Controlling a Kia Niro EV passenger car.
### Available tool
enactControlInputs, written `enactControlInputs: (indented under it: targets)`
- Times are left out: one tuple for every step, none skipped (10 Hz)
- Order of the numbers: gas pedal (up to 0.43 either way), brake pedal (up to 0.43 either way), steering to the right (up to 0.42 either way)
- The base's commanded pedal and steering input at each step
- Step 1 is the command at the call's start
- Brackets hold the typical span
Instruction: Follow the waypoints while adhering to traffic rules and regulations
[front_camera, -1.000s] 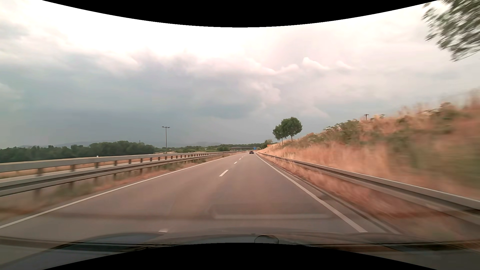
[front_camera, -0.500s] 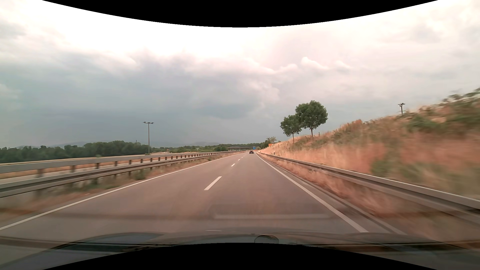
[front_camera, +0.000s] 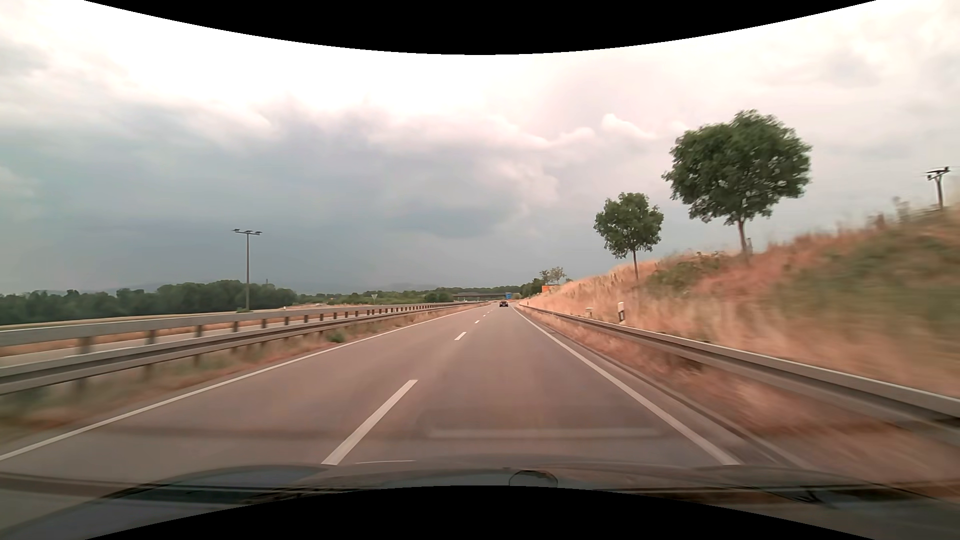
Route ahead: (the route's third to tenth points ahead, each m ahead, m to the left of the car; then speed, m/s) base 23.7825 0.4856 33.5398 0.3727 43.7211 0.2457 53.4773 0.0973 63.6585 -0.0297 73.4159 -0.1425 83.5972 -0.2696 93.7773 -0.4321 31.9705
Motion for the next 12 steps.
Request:
enactControlInputs:
  targets:
    - [0.189,0.000,0.001]
    - [0.197,0.000,0.001]
    - [0.209,0.000,0.002]
    - [0.209,0.000,0.002]
    - [0.220,0.000,0.002]
    - [0.248,0.000,0.001]
    - [0.248,0.000,0.002]
    - [0.260,0.000,0.001]
    - [0.268,0.000,0.001]
    - [0.268,0.000,0.001]
    - [0.268,0.000,0.001]
    - [0.280,0.000,0.000]
